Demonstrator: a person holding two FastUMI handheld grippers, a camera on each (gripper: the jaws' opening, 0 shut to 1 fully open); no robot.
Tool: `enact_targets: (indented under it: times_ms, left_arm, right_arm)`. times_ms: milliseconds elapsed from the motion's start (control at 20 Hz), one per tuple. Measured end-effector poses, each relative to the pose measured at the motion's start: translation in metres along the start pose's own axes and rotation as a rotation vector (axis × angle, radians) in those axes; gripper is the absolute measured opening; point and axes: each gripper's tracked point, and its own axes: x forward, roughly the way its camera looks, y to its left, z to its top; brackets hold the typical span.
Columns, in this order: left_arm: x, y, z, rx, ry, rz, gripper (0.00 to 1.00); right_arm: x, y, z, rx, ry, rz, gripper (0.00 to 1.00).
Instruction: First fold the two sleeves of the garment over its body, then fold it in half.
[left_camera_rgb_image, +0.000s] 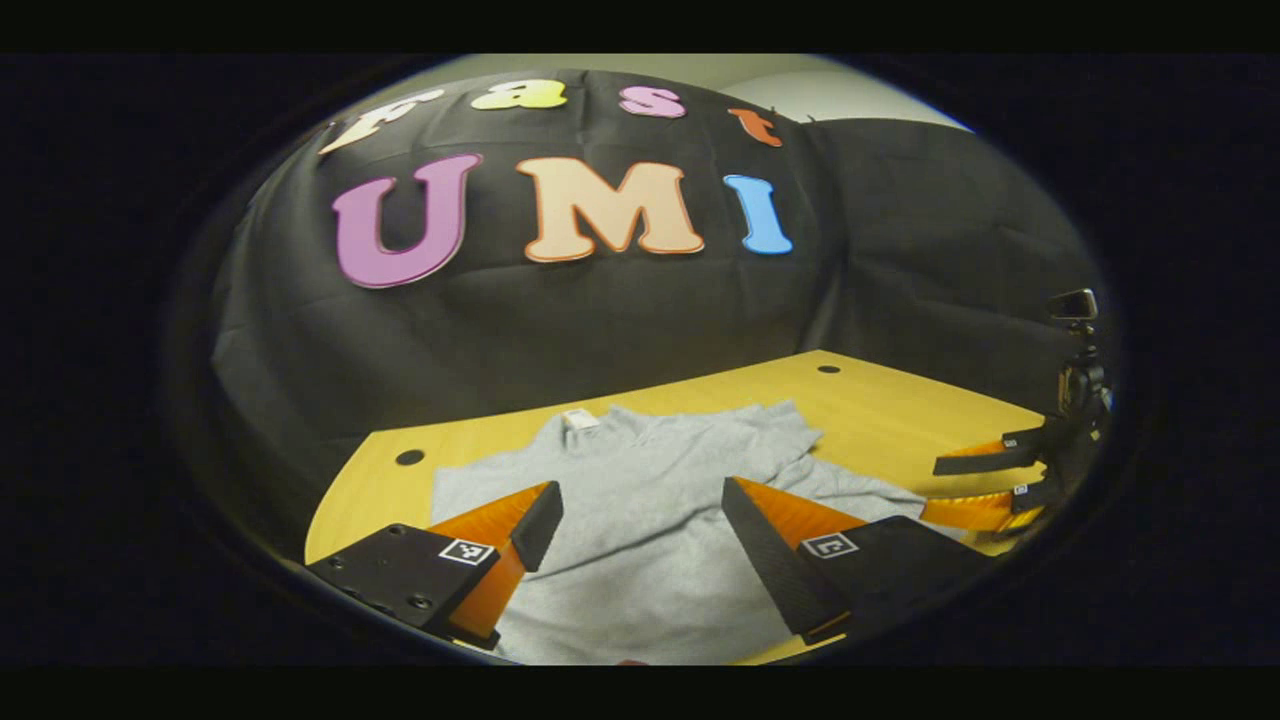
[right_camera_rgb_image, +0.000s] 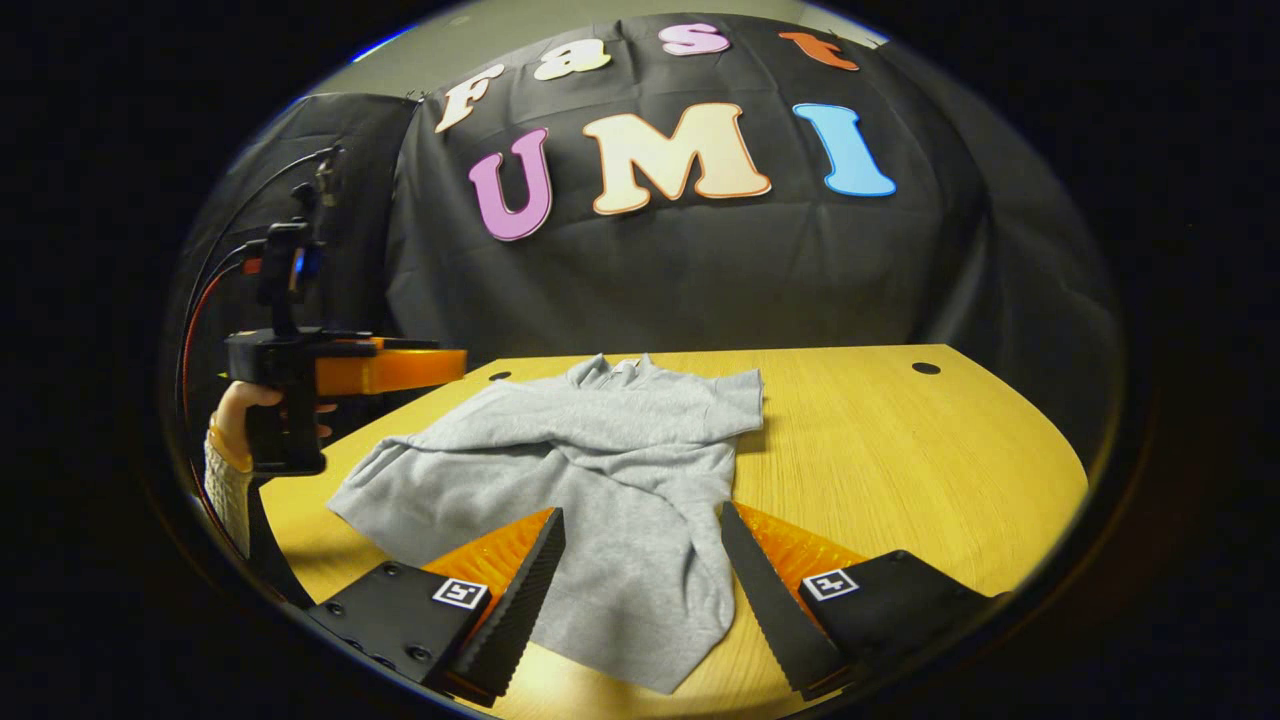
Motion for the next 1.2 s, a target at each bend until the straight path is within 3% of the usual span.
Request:
enact_targets:
  times_ms: [100, 150, 200, 450, 500, 550, 600, 850, 950, 1000, 1100, 1200]
  left_arm:
    - [-0.028, 0.015, -0.025, -0.028, 0.032, 0.026, 0.95]
    - [-0.040, 0.019, -0.039, -0.042, 0.050, 0.032, 1.00]
    - [-0.050, 0.023, -0.053, -0.055, 0.077, 0.039, 0.95]
    - [-0.090, 0.032, -0.121, -0.068, 0.185, 0.078, 0.95]
    - [-0.095, 0.032, -0.130, -0.074, 0.202, 0.087, 0.91]
    - [-0.098, 0.033, -0.138, -0.080, 0.214, 0.092, 1.00]
    - [-0.100, 0.033, -0.146, -0.087, 0.225, 0.101, 0.95]
    - [-0.101, 0.038, -0.167, -0.139, 0.256, 0.130, 1.00]
    - [-0.101, 0.039, -0.175, -0.153, 0.267, 0.133, 0.96]
    - [-0.102, 0.038, -0.177, -0.158, 0.273, 0.134, 0.96]
    - [-0.100, 0.040, -0.180, -0.160, 0.276, 0.140, 0.96]
    - [-0.100, 0.040, -0.181, -0.165, 0.274, 0.144, 0.98]
  right_arm:
    - [-0.003, 0.008, -0.013, -0.012, 0.034, 0.004, 0.98]
    - [-0.006, 0.011, -0.021, -0.020, 0.052, 0.005, 0.98]
    - [-0.008, 0.013, -0.028, -0.029, 0.068, 0.001, 0.98]
    - [-0.018, 0.013, -0.057, -0.040, 0.139, -0.020, 0.99]
    - [-0.020, 0.011, -0.060, -0.046, 0.146, -0.029, 0.98]
    - [-0.021, 0.010, -0.063, -0.052, 0.155, -0.036, 0.98]
    - [-0.021, 0.009, -0.064, -0.055, 0.162, -0.038, 0.98]
    - [-0.023, 0.006, -0.072, -0.070, 0.190, -0.046, 0.98]
    - [-0.024, 0.005, -0.072, -0.073, 0.199, -0.052, 0.94]
    - [-0.023, 0.003, -0.073, -0.073, 0.203, -0.054, 0.98]
    - [-0.023, 0.003, -0.073, -0.078, 0.205, -0.057, 0.94]
    - [-0.024, 0.004, -0.074, -0.083, 0.209, -0.061, 0.97]
